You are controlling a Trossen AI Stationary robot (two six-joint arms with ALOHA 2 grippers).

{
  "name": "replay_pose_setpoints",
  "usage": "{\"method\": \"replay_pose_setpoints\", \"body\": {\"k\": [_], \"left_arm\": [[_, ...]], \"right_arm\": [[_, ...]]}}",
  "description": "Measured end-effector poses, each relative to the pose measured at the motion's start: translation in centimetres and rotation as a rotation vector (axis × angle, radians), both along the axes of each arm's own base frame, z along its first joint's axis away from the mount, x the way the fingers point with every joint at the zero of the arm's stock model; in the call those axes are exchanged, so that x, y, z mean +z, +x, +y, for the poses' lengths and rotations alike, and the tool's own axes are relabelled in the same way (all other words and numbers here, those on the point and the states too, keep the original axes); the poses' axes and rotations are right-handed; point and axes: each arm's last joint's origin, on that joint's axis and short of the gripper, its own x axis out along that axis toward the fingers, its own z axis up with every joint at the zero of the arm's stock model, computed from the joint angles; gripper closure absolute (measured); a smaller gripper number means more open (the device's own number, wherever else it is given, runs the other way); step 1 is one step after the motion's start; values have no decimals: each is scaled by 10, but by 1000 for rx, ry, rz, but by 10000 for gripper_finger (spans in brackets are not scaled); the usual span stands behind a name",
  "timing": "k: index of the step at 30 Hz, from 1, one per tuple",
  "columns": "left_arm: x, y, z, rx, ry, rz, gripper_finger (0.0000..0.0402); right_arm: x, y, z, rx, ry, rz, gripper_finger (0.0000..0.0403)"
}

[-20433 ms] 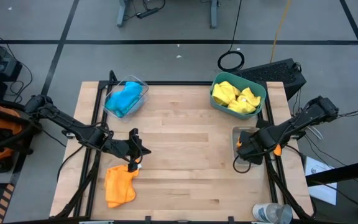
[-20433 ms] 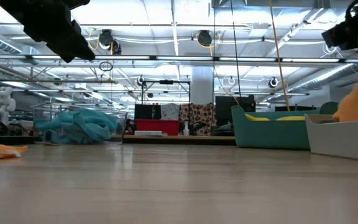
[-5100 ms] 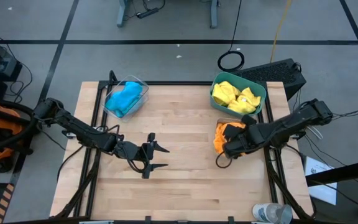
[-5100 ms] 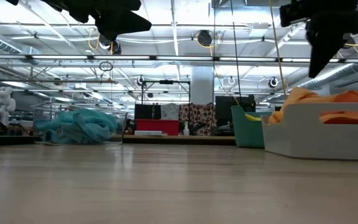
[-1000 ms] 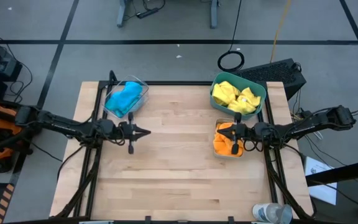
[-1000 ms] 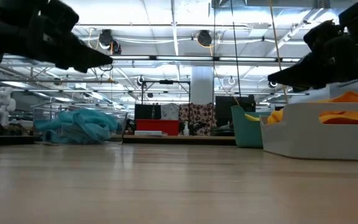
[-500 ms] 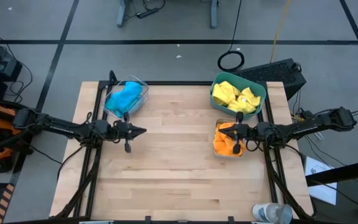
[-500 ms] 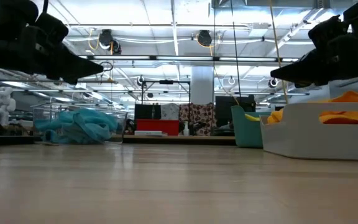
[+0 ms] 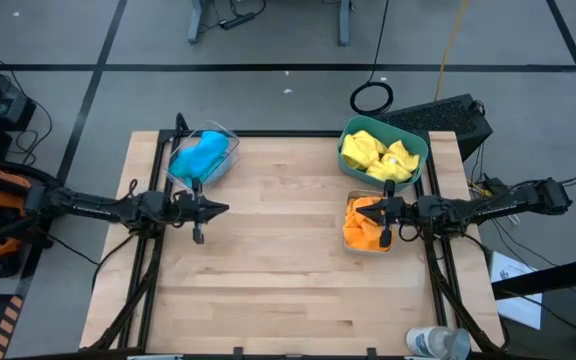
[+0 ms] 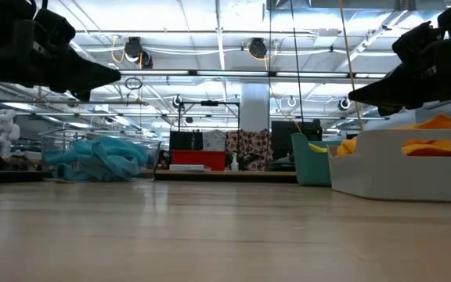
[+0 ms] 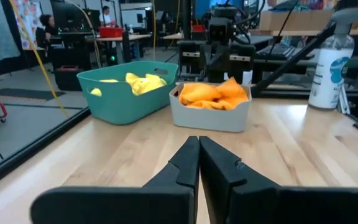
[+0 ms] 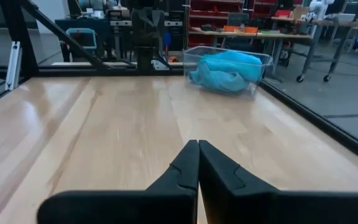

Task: Sort microfiber towel by color & place in baskets
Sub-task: Return to Home Position

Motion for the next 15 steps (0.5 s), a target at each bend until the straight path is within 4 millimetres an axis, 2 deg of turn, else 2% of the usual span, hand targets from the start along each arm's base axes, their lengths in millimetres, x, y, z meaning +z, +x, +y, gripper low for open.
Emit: {"method": "replay_pose_setpoints", "body": {"k": [10,15], "left_arm": [[0,-16,1,0,-9,5,384],[0,-23,2,7,-20,-10,384]], "right_arm": [[3,-12,-1,-1,10,-13,403],[9,-17,-2,-1,25,-82,403]]}}
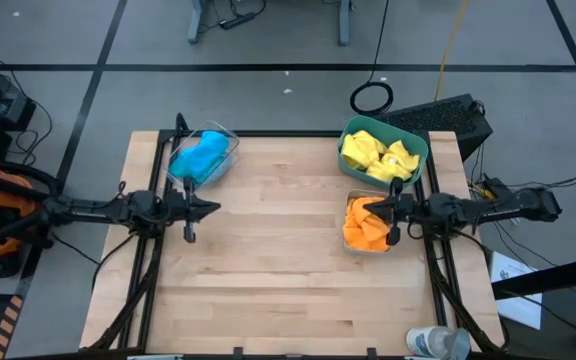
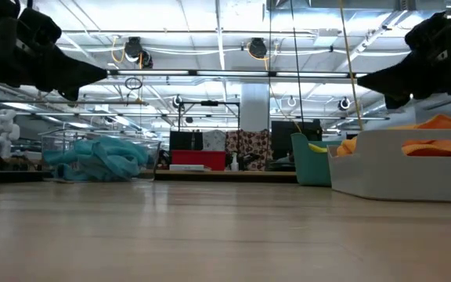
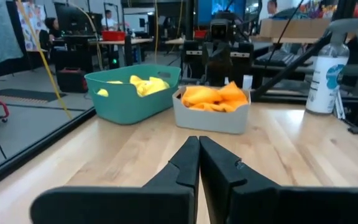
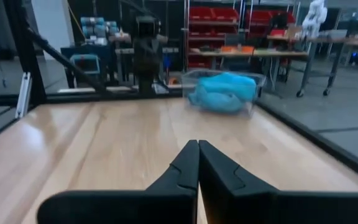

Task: Sort microfiber towel by color & place in baskets
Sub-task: Return to Home Position

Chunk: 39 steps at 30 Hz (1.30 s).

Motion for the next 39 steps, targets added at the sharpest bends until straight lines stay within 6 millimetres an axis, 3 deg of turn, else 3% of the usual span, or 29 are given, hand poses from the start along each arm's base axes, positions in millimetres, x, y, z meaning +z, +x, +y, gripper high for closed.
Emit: {"method": "replay_pose_setpoints", "body": {"k": [15,24,39], "left_arm": [[3,-5,0,-7,29,-45,384],[3,-5,0,-8,2,-45,384],[3,-5,0,-7,2,-47,384]], "right_arm": [[5,-17,1,98,-63,-75,403],[11,-17,1,94,-65,-132,403],[5,-17,1,103,-91,-68,403]]}}
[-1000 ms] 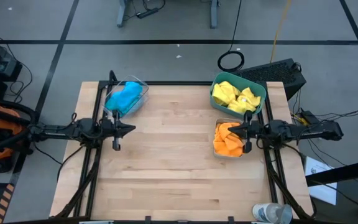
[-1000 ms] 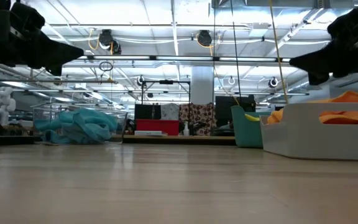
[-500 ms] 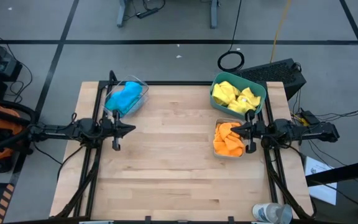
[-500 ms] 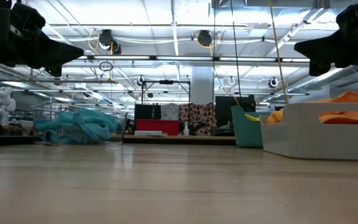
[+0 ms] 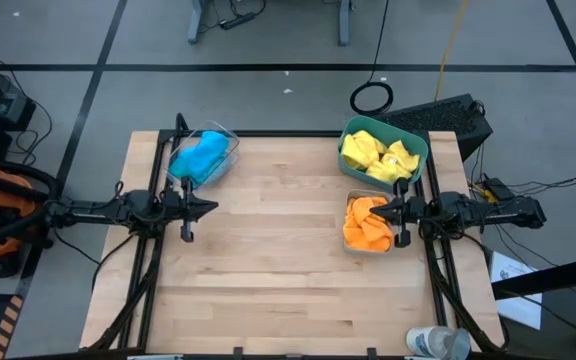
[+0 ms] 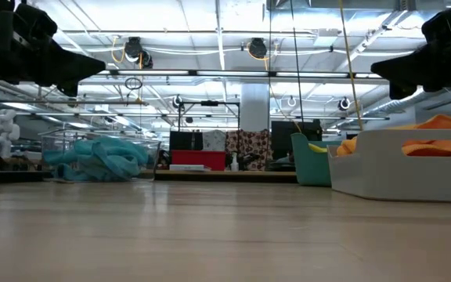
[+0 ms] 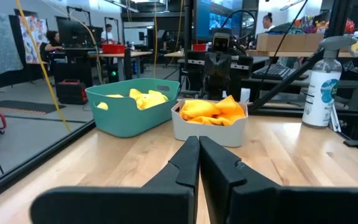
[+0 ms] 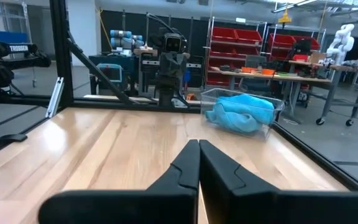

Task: Sort microfiber towel by color & place in baskets
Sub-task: Return to Home Position

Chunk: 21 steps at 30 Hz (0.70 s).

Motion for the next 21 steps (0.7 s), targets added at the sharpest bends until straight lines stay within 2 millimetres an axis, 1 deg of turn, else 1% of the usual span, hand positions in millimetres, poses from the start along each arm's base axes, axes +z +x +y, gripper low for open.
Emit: {"method": "replay_pose_setpoints", "body": {"k": [21], "left_arm": [[0,0,0,6,-26,-5,384]], "right_arm": [[0,0,0,0,0,1,403]]}}
